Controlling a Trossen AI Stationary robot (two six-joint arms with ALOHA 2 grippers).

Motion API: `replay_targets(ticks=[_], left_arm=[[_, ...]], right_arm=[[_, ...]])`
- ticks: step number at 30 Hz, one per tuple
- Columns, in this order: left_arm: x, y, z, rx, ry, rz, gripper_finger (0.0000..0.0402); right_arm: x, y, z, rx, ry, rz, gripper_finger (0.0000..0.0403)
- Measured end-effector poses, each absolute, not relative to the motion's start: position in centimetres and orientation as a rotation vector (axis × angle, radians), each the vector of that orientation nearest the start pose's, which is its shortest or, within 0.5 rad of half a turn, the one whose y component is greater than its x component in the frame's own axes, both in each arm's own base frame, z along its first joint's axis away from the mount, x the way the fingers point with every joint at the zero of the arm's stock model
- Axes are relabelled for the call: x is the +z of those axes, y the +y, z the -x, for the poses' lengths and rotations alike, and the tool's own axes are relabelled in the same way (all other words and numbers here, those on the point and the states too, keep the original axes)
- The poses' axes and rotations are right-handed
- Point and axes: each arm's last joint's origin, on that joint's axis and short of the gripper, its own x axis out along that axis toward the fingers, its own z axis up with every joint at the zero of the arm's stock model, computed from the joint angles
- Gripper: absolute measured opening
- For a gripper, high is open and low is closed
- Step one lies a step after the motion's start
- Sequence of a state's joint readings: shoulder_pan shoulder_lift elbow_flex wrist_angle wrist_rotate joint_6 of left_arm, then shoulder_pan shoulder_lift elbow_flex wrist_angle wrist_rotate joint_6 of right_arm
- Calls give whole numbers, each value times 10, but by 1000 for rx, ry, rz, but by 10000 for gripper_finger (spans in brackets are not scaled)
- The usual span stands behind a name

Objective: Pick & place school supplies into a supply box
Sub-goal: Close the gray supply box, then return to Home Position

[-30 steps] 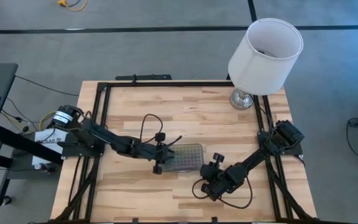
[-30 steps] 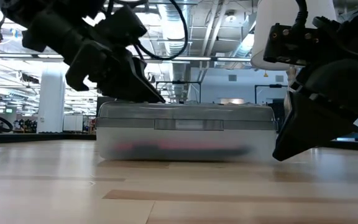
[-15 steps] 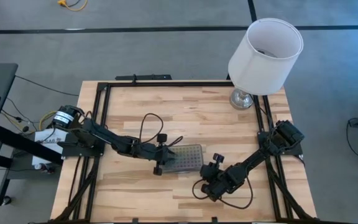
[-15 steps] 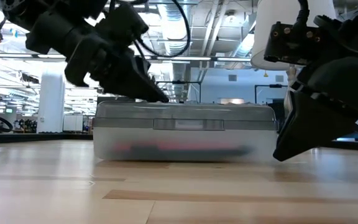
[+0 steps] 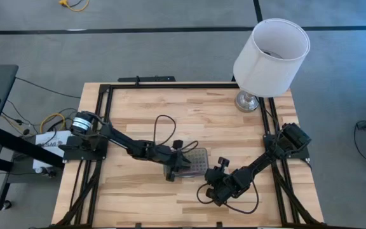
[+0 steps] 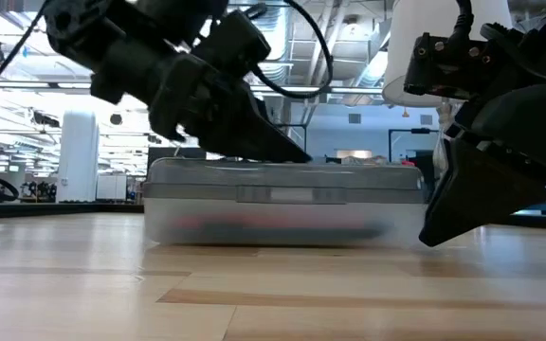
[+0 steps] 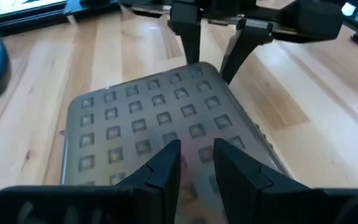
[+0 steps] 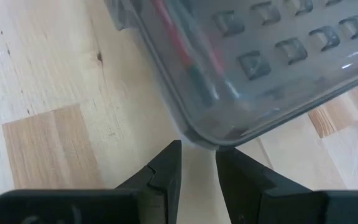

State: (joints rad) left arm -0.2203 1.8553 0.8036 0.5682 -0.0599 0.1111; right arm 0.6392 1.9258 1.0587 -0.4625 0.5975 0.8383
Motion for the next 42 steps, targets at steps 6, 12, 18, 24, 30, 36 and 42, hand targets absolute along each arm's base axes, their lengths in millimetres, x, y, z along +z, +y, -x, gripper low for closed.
replay_targets(ticks=[6,12,18,24,30,36,42], left_arm=[[122,-75,-358,-204,482,-165,91],[138,-74,-353,-189,478,-200,91],[160,-70,-343,-91,504,-274,91],[170,-71,-335,-69,528,-291,91],[169,-68,-326,69,631,-369,91],[162,-62,-316,206,749,-403,91],[162,-61,-315,243,764,-408,91]], right_arm=[[114,191,-279,-389,982,19,92],[114,194,-278,-383,965,13,92],[115,197,-276,-374,961,15,92],[115,197,-277,-369,954,12,92],[116,200,-281,-330,928,21,92],[117,201,-283,-314,913,35,92],[117,197,-285,-337,900,38,92]])
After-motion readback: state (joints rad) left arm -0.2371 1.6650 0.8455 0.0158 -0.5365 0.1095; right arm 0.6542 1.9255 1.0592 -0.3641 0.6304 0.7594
